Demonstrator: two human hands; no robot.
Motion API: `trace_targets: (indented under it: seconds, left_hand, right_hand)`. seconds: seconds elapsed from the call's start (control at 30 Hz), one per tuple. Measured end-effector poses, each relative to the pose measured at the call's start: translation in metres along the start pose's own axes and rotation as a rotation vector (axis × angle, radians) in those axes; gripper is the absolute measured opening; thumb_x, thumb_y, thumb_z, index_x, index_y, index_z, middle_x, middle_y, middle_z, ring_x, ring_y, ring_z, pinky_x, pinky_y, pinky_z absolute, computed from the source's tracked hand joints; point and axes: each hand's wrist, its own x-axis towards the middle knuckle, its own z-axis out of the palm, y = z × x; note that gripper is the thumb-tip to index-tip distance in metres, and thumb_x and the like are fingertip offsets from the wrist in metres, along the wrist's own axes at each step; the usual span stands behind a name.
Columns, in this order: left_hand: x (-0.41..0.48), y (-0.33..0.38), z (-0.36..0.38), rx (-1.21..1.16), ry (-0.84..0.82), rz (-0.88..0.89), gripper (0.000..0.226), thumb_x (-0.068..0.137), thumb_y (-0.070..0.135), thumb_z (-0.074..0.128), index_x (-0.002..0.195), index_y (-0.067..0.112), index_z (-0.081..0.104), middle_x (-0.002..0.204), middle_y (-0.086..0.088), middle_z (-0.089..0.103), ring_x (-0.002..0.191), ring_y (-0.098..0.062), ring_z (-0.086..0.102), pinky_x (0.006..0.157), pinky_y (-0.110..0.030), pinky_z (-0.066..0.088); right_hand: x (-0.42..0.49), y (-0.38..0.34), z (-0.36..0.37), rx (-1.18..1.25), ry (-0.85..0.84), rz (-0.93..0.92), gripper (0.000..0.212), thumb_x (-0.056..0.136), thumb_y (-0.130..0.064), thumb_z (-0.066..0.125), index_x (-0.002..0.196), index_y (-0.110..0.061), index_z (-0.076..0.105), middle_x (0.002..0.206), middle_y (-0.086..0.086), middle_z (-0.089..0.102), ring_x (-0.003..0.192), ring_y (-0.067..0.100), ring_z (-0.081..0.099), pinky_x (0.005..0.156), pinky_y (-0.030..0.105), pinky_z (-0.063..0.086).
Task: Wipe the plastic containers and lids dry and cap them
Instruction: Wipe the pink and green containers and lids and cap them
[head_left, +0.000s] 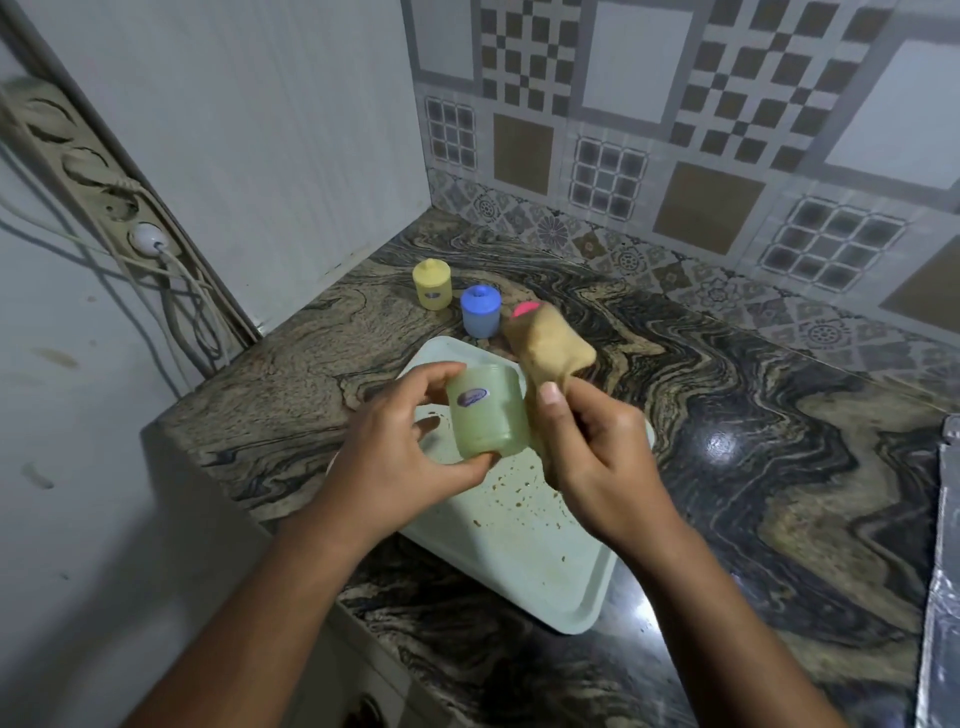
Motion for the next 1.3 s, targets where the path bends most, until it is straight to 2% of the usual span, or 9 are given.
trace_targets:
  seconds: [0.13, 0.37, 0.6, 0.67, 0.77, 0.9, 1.03, 1.17, 1.3]
  left_hand:
    - [-0.003, 0.003, 0.0, -0.01, -0.012, 0.024, 0.081, 0.059, 0.025, 0.093, 0.133, 0.031, 0.06, 0.122, 0.029, 0.056, 0.118, 0.007, 0.054, 0.087, -0.028, 0.06]
    - [-0.006, 0.0, 0.007, 0.032, -0.021, 0.092, 0.083, 0.063, 0.03, 0.086, 0.14, 0.02, 0.056, 0.128, 0.024, 0.051, 0.123, 0.0, 0.053, 0.076, -0.025, 0.061]
    - [-0.001, -0.01, 0.004, 0.096, -0.038, 0.106, 0.071, 0.062, 0.019, 0.088, 0.129, 0.024, 0.064, 0.12, 0.022, 0.054, 0.116, 0.002, 0.054, 0.079, -0.023, 0.057]
    - [0.001, -0.018, 0.001, 0.074, -0.057, 0.065, 0.083, 0.06, 0.017, 0.087, 0.137, 0.032, 0.057, 0.126, 0.028, 0.05, 0.119, 0.006, 0.052, 0.082, -0.026, 0.057]
    - [-0.002, -0.024, 0.002, -0.027, -0.044, -0.029, 0.083, 0.058, 0.029, 0.086, 0.135, 0.035, 0.054, 0.128, 0.026, 0.053, 0.121, -0.001, 0.054, 0.083, -0.036, 0.061]
    - [-0.007, -0.017, 0.003, -0.048, -0.045, 0.021, 0.081, 0.068, 0.015, 0.089, 0.139, 0.032, 0.053, 0.129, 0.03, 0.05, 0.123, 0.008, 0.048, 0.085, -0.018, 0.056]
    - [-0.009, -0.015, 0.003, -0.077, -0.065, 0.014, 0.083, 0.064, 0.037, 0.086, 0.139, 0.029, 0.054, 0.126, 0.026, 0.057, 0.123, -0.005, 0.055, 0.092, -0.023, 0.055]
    - [-0.008, -0.01, 0.004, -0.1, -0.096, 0.044, 0.081, 0.061, 0.042, 0.083, 0.137, 0.027, 0.057, 0.125, 0.017, 0.063, 0.12, -0.006, 0.061, 0.092, -0.024, 0.056]
    - [-0.008, -0.011, 0.005, -0.168, -0.051, -0.032, 0.071, 0.056, 0.042, 0.086, 0.121, 0.047, 0.058, 0.116, 0.021, 0.067, 0.11, -0.008, 0.067, 0.089, -0.027, 0.058]
  right_hand:
    - [0.0, -0.002, 0.004, -0.206, -0.058, -0.181, 0.046, 0.103, -0.013, 0.055, 0.068, -0.03, 0.031, 0.057, -0.015, 0.029, 0.053, 0.004, 0.032, 0.054, 0.016, 0.026]
    - [-0.012, 0.004, -0.005, -0.277, -0.076, -0.263, 0.04, 0.101, -0.009, 0.055, 0.07, -0.022, 0.034, 0.064, -0.017, 0.028, 0.057, 0.002, 0.03, 0.057, 0.014, 0.024]
    - [-0.04, 0.006, -0.02, -0.303, -0.234, -0.281, 0.014, 0.098, -0.002, 0.059, 0.093, 0.006, 0.068, 0.079, -0.006, 0.05, 0.071, -0.014, 0.041, 0.072, 0.0, 0.033]
    - [-0.051, 0.014, -0.027, -0.172, -0.319, -0.204, 0.022, 0.103, -0.015, 0.058, 0.097, 0.002, 0.071, 0.082, 0.003, 0.055, 0.068, -0.014, 0.044, 0.066, 0.01, 0.039]
    - [-0.059, 0.024, -0.03, 0.258, -0.22, 0.163, 0.063, 0.097, -0.055, 0.059, 0.084, 0.007, 0.065, 0.072, 0.004, 0.057, 0.068, 0.016, 0.051, 0.062, 0.037, 0.039]
    - [-0.042, 0.013, -0.03, 0.651, 0.028, 0.359, 0.035, 0.096, -0.03, 0.057, 0.094, -0.002, 0.078, 0.095, 0.026, 0.073, 0.083, 0.033, 0.068, 0.077, 0.044, 0.059]
    - [-0.026, -0.001, -0.019, 0.224, 0.0, 0.079, 0.042, 0.106, -0.03, 0.048, 0.072, -0.008, 0.06, 0.062, 0.004, 0.049, 0.052, 0.023, 0.041, 0.045, 0.039, 0.042]
    - [-0.013, 0.001, -0.001, -0.267, -0.103, -0.181, 0.034, 0.103, -0.016, 0.053, 0.07, -0.012, 0.045, 0.067, -0.012, 0.036, 0.06, 0.0, 0.036, 0.06, 0.017, 0.03]
    - [-0.01, -0.002, 0.004, -0.284, -0.205, -0.251, 0.025, 0.102, -0.005, 0.054, 0.077, -0.004, 0.051, 0.084, -0.001, 0.049, 0.073, -0.001, 0.046, 0.072, 0.009, 0.031]
